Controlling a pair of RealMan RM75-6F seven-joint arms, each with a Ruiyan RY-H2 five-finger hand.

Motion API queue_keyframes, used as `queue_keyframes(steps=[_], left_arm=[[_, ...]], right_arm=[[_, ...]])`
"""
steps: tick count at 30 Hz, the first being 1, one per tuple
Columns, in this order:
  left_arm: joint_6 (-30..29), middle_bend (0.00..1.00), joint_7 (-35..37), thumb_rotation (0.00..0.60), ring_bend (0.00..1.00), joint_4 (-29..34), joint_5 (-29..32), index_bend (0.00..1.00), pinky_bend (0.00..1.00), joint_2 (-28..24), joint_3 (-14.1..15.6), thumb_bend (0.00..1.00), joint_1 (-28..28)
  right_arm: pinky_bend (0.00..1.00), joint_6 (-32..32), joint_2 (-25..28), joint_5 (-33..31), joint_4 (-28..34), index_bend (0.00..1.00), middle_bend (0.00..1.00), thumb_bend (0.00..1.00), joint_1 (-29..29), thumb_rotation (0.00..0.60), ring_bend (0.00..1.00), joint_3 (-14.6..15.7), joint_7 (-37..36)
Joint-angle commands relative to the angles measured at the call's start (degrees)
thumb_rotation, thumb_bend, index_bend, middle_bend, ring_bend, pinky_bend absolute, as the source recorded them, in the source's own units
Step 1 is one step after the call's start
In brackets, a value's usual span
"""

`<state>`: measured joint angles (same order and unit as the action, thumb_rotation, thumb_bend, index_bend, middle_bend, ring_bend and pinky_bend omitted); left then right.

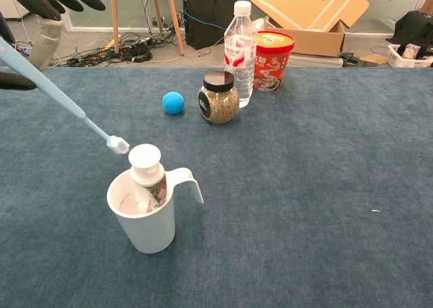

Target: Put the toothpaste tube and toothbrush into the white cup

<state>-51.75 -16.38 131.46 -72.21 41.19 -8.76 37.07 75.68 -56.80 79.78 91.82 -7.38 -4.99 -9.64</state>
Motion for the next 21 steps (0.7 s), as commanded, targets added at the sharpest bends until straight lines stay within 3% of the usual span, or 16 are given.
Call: queue_keyframes(steps=[1, 21], left_arm=[[0.1, 0.05, -1.1, 0.600, 0.00, 0.6, 0.8, 0.57, 0.07, 0.4, -0.1, 0.27, 0.6], [1.1, 0.05, -9.2, 0.600, 0.00, 1.8, 5.9, 0.57, 0.07, 5.1, 1.1, 0.27, 5.2]], right_arm=[[0.62, 0.0, 0.1, -0.1, 0.0, 0.05, 0.19, 0.00, 0.0, 0.600, 0.08, 0.0, -0.2], [0.62, -0.2, 0.5, -0.1, -0.7, 0.05, 0.19, 0.00, 0.0, 0.600, 0.08, -0.2, -2.3]])
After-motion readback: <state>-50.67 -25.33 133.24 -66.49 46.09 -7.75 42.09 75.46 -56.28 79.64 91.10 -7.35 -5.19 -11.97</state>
